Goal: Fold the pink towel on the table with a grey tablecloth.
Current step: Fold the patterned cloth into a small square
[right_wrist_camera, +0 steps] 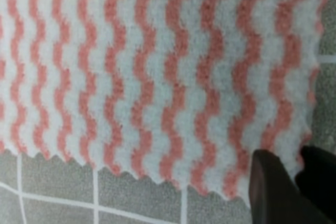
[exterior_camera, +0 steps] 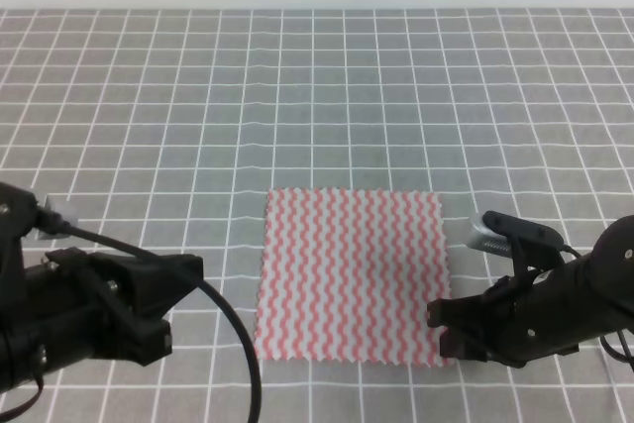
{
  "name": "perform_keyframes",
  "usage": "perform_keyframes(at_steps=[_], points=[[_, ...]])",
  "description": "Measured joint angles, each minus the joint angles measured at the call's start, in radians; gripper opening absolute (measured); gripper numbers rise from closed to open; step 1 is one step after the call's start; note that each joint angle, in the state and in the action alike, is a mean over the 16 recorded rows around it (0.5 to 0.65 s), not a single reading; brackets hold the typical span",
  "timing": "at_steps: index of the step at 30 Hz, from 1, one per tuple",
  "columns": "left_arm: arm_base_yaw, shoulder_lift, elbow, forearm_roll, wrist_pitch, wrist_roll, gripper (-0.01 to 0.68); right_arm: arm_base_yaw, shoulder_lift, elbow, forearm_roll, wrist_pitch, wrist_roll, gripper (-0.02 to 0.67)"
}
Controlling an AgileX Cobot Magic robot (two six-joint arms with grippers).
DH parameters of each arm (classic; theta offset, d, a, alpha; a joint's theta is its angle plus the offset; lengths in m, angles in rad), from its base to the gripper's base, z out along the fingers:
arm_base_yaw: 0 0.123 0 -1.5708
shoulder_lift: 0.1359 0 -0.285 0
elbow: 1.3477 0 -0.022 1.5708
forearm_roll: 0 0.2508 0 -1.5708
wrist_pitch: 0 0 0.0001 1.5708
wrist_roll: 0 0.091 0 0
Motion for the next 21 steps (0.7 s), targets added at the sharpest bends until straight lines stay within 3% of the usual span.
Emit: perform_keyframes(at_steps=[21], points=[[0.0, 0.0, 0.0, 0.008, 0.001, 0.041, -0.004, -0.002, -0.046, -0.013, -0.038, 0.01, 0.002, -0.01]])
